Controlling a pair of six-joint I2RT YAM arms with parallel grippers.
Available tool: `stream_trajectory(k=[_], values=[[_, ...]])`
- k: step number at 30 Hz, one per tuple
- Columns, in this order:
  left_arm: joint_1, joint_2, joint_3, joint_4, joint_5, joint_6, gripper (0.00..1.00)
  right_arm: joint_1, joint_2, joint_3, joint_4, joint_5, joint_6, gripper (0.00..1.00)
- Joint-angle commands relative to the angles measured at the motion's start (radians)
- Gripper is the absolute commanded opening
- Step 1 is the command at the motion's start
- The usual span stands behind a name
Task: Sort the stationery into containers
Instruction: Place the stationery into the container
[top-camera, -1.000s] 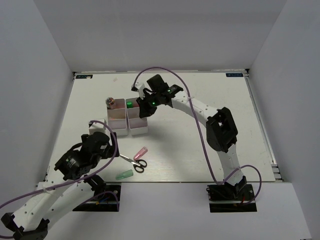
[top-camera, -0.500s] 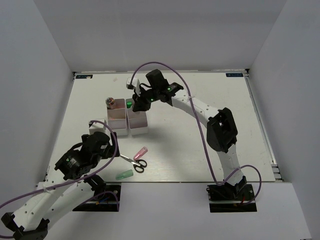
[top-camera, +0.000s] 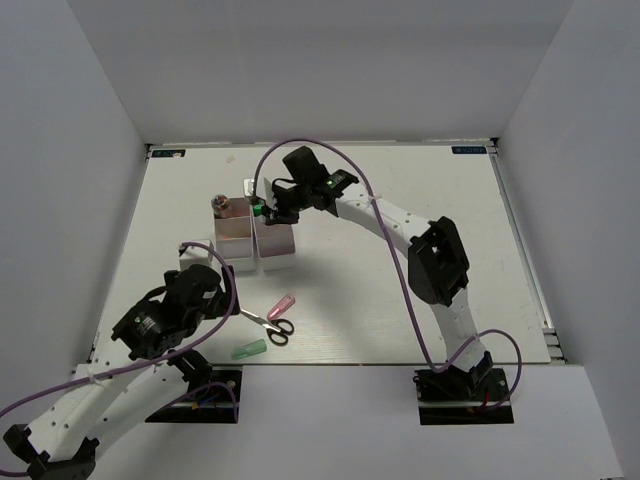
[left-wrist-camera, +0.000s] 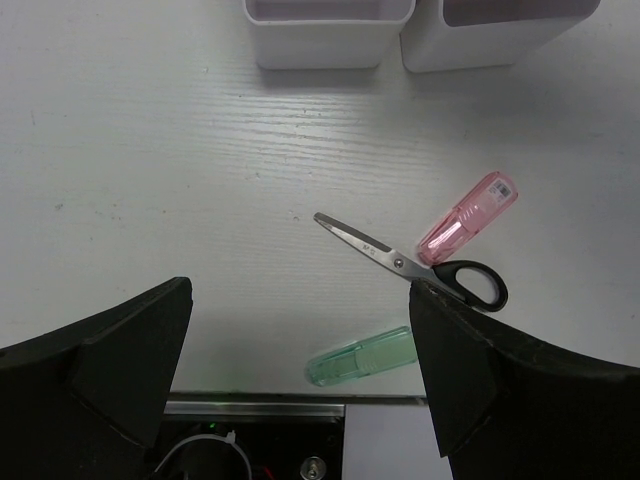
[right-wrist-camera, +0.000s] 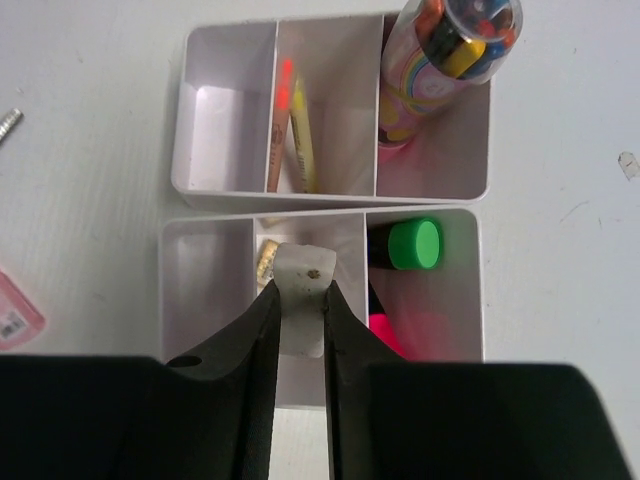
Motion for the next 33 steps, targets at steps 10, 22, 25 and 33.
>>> stream_trajectory(k=[10,22,25,33], values=[[0.006,-0.010,-0.020,0.000,0.011,-0.024,1.00,0.007,0.054,0.043,-0.039,0.101,-0.160,0.04],[0.006,0.029,-0.026,0.015,0.070,-0.059,0.74,0.013,-0.024,0.008,-0.052,0.057,-0.076,0.47],[0.004,0.041,-0.036,0.046,0.115,-0.073,0.26,0.009,-0.093,-0.010,-0.030,0.030,0.051,0.00],[0.001,0.125,-0.070,0.222,0.440,-0.122,0.40,-0.039,-0.400,-0.289,-0.004,0.281,0.597,0.90]])
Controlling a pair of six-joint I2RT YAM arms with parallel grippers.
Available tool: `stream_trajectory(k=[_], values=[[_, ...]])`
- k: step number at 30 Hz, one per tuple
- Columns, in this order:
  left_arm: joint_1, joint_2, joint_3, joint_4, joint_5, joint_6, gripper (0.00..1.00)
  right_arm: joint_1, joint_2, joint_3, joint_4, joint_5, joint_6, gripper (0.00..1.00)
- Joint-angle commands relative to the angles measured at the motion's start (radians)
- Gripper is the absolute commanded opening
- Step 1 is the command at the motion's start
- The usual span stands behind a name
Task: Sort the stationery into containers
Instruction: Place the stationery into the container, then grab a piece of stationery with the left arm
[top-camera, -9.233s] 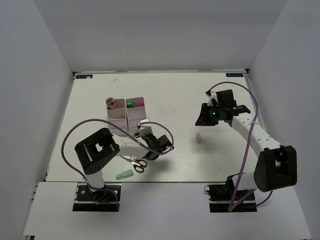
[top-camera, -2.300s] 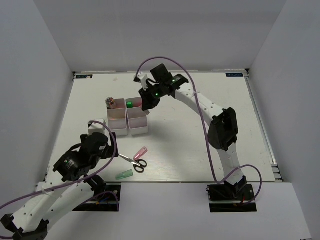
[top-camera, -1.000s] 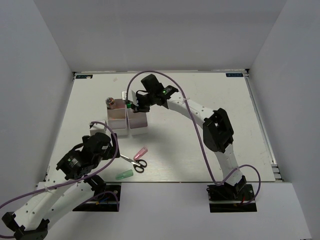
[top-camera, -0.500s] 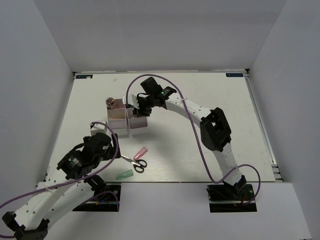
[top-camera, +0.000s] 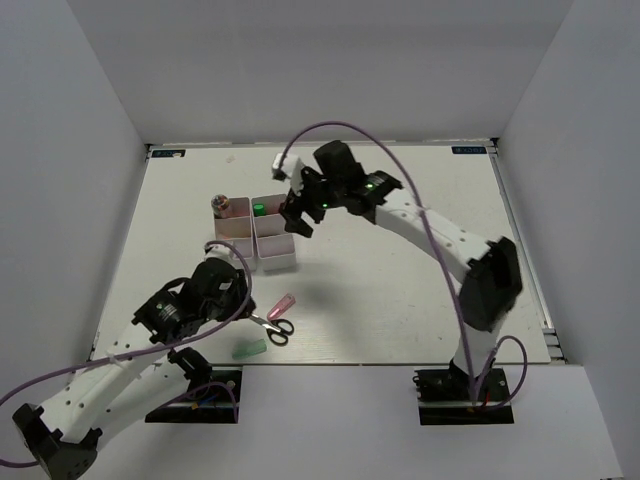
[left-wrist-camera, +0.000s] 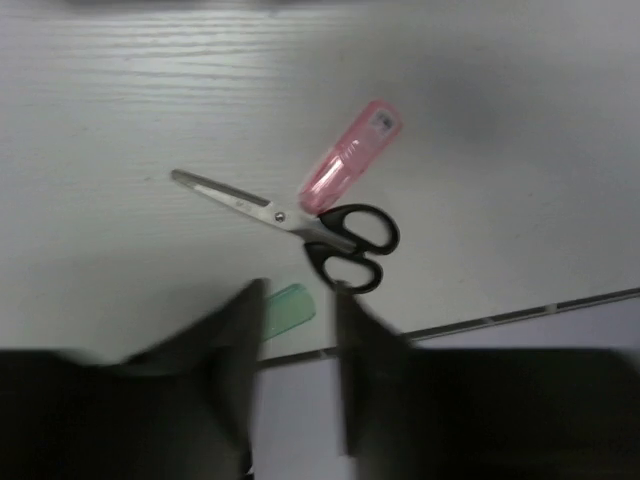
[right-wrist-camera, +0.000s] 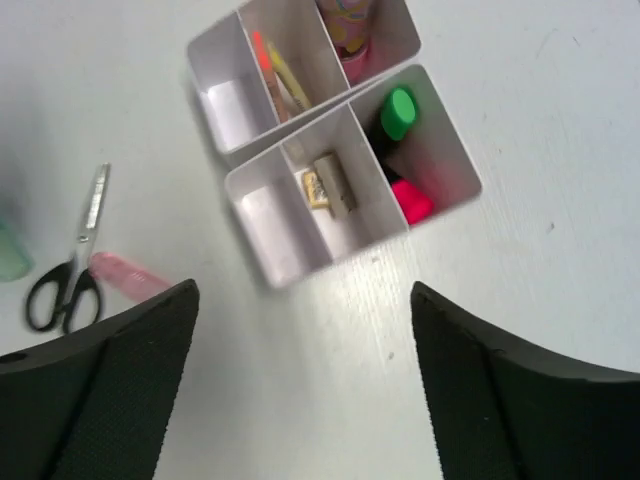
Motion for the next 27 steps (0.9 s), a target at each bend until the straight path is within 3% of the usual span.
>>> stream_trajectory(k=[1,2,3,4,5,6,8,9,10,11,13,15,16,18,20,21,23,24,25,26,27], values=[[-0.015,0.042,-0.022,0.123,0.195,-0.041,0.56,-0.072,-0.165,-0.107,-0.044,0.015,0.234,0.90],[-0.020,0.051,-0.033,0.143,0.217,-0.052,0.84,-0.083,-0.211,-0.231,-0.061,-0.043,0.237,0.85],[-0.028,0.063,-0.045,0.155,0.211,-0.096,0.87,-0.092,-0.234,-0.279,-0.076,-0.065,0.237,0.58],[-0.055,0.074,-0.054,0.167,0.205,-0.114,0.90,-0.127,-0.289,-0.326,-0.069,-0.087,0.260,0.09],[-0.067,0.078,-0.071,0.161,0.147,-0.184,0.99,-0.140,-0.346,-0.374,-0.059,-0.084,0.281,0.00],[-0.078,0.095,-0.079,0.137,0.070,-0.267,0.99,-0.150,-0.372,-0.516,-0.047,-0.094,0.290,0.00],[-0.129,0.111,-0.088,0.185,0.048,-0.279,0.97,-0.192,-0.486,-0.595,0.037,-0.120,0.318,0.00],[-0.162,0.149,-0.077,0.221,0.041,-0.230,0.85,-0.209,-0.507,-0.668,0.051,-0.131,0.326,0.33],[-0.179,0.169,-0.061,0.213,0.031,-0.172,0.71,-0.210,-0.556,-0.684,0.051,-0.159,0.330,0.46],[-0.213,0.187,-0.016,0.201,0.024,-0.142,0.48,-0.222,-0.570,-0.704,0.051,-0.171,0.346,0.50],[-0.224,0.281,0.085,0.142,0.089,-0.020,0.00,-0.244,-0.618,-0.738,0.056,-0.191,0.364,0.44],[-0.229,0.345,0.187,0.054,0.116,0.017,0.04,-0.259,-0.659,-0.772,0.091,-0.193,0.396,0.38],[-0.229,0.402,0.227,-0.012,0.110,0.019,0.12,-0.265,-0.663,-0.784,0.103,-0.190,0.402,0.38],[-0.230,0.433,0.280,-0.099,0.078,0.013,0.41,-0.287,-0.663,-0.792,0.111,-0.180,0.419,0.38],[-0.239,0.474,0.288,-0.213,0.018,-0.080,0.45,-0.307,-0.663,-0.802,0.128,-0.177,0.447,0.38],[-0.245,0.473,0.265,-0.245,-0.062,-0.242,0.46,-0.313,-0.663,-0.815,0.132,-0.176,0.452,0.38],[-0.276,0.438,0.210,-0.276,-0.081,-0.517,0.46,-0.331,-0.666,-0.825,0.145,-0.165,0.470,0.38],[-0.293,0.406,0.149,-0.259,-0.072,-0.576,0.54,-0.338,-0.667,-0.828,0.151,-0.156,0.479,0.38],[-0.304,0.386,0.075,-0.220,-0.076,-0.637,0.70,-0.345,-0.666,-0.829,0.152,-0.150,0.484,0.38],[-0.314,0.350,0.041,-0.186,-0.085,-0.824,0.72,-0.350,-0.666,-0.829,0.152,-0.148,0.485,0.39],[-0.357,0.318,-0.022,-0.123,-0.094,-0.867,0.72,-0.356,-0.669,-0.830,0.154,-0.150,0.493,0.39]])
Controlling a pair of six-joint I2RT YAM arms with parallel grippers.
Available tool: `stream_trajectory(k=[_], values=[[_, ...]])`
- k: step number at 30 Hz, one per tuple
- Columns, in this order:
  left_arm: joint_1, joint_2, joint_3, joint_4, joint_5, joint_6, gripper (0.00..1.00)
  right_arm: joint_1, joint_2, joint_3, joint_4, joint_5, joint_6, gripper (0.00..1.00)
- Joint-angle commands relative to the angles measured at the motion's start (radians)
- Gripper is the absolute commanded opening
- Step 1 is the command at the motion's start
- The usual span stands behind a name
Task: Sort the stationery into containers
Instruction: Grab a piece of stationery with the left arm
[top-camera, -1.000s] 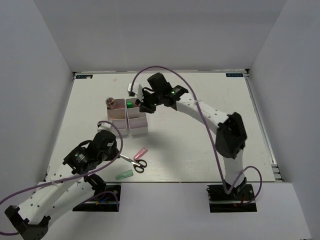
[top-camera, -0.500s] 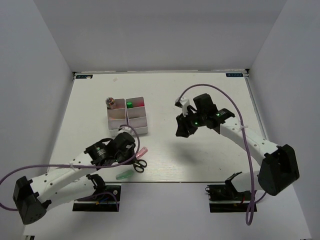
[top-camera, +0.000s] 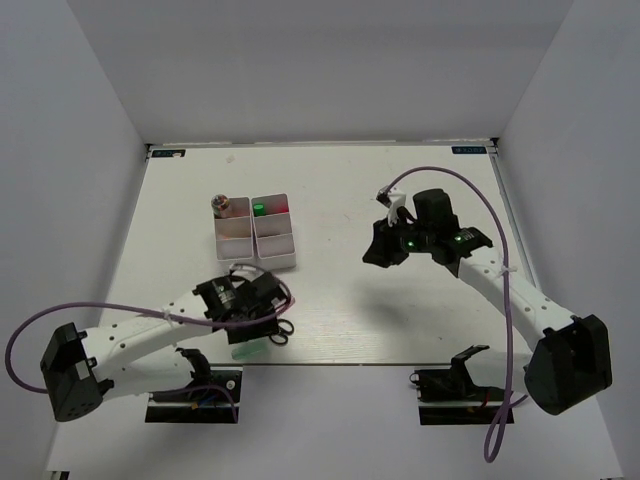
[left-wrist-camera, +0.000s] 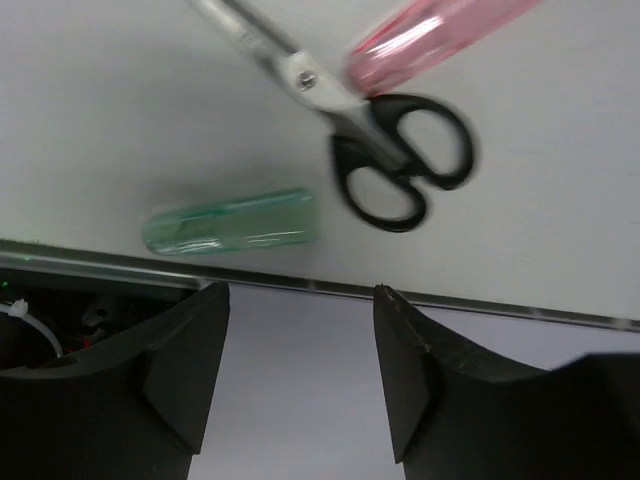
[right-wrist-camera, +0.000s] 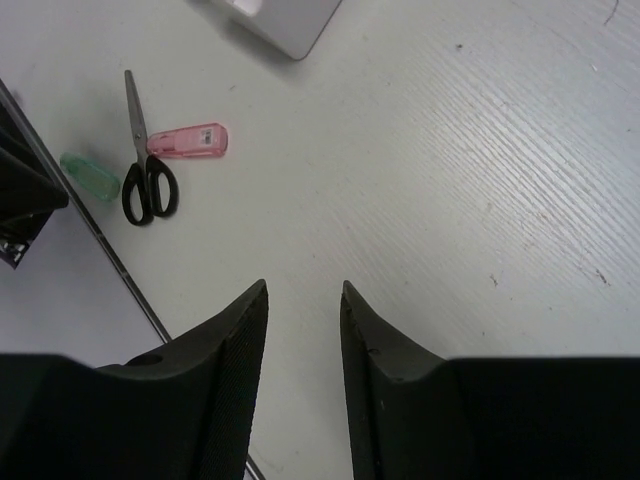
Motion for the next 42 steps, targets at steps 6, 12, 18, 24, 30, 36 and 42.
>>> stream_trajectory(k=[6,12,18,24,30,36,42], values=[[-0.170,-0.040,-0.121,0.102,-0.229,-0.568,0.31,-0.046,-0.020,-0.016,0.064,-0.011,0.055,0.39],[-0.205,0.106,0.022,0.153,-0.246,-0.374,0.13,-0.066,-0.029,-0.024,0.067,-0.037,0.061,0.39],[-0.223,0.241,0.184,0.115,-0.111,0.247,0.48,-0.090,-0.041,-0.035,0.076,-0.054,0.067,0.40],[-0.165,0.367,0.373,0.002,0.152,0.683,0.42,-0.101,-0.032,-0.033,0.080,-0.076,0.079,0.40],[-0.097,0.491,0.459,-0.039,0.297,0.920,0.33,-0.118,-0.035,-0.033,0.078,-0.076,0.079,0.40],[-0.038,0.491,0.366,0.031,0.301,0.931,0.39,-0.150,-0.037,-0.038,0.078,-0.079,0.076,0.40],[0.010,0.471,0.297,0.133,0.357,0.932,0.40,-0.164,-0.027,-0.035,0.078,-0.091,0.079,0.40]])
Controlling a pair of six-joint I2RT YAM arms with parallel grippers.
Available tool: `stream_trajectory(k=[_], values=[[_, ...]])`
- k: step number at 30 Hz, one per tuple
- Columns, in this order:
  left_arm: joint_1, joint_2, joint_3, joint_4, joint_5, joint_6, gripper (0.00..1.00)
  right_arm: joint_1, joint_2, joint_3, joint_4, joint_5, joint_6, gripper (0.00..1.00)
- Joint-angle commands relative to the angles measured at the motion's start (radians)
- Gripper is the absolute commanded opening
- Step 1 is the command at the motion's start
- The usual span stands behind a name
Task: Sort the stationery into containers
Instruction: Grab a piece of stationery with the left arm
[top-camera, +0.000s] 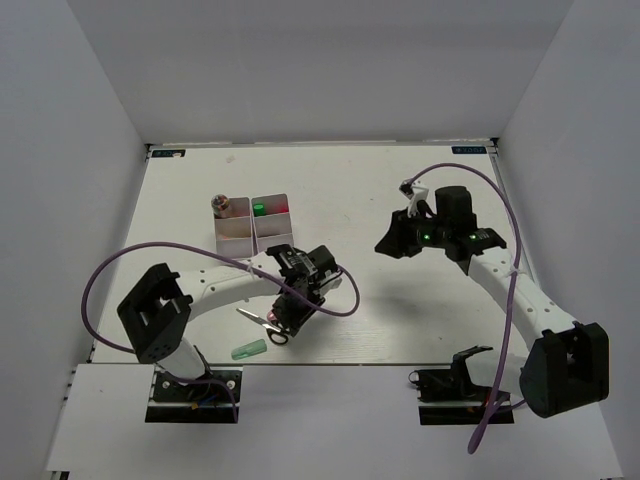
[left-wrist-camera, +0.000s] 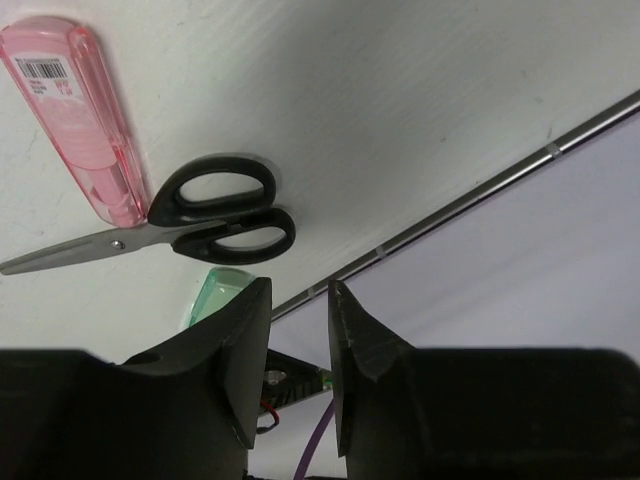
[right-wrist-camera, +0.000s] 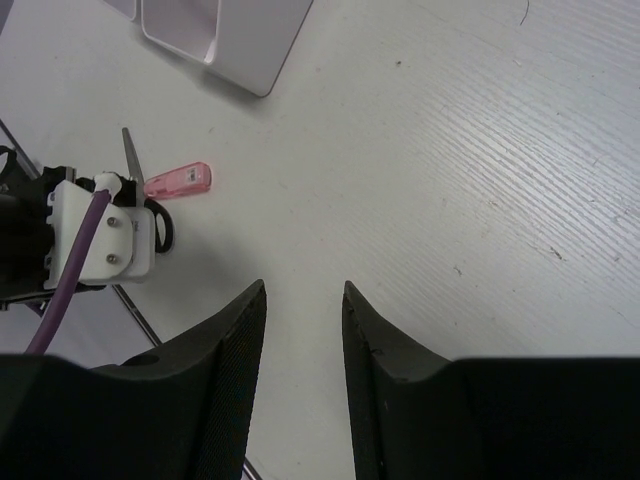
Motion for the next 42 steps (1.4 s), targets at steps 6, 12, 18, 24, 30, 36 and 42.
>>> stream_trajectory(k=[6,12,18,24,30,36,42], values=[[0.056,-0.033,-0.087,0.162,0.092,0.035,0.42,-0.032,-0.015,-0.005,0.028,-0.034,0.012,0.40],[0.083,-0.016,-0.096,0.212,0.126,0.049,0.43,-0.047,-0.005,-0.005,0.031,-0.045,0.015,0.40],[0.110,0.013,-0.107,0.239,0.132,0.067,0.43,-0.066,-0.004,-0.003,0.028,-0.054,0.021,0.40],[0.122,0.030,-0.122,0.243,0.132,0.081,0.43,-0.076,0.001,-0.005,0.027,-0.062,0.023,0.40],[0.128,0.022,-0.147,0.263,0.124,0.078,0.42,-0.089,0.010,-0.003,0.027,-0.073,0.026,0.40],[0.128,0.038,-0.165,0.275,0.130,0.075,0.39,-0.098,0.013,-0.002,0.027,-0.079,0.027,0.40],[0.128,0.058,-0.184,0.297,0.126,0.066,0.36,-0.110,0.016,-0.002,0.027,-0.094,0.036,0.40]])
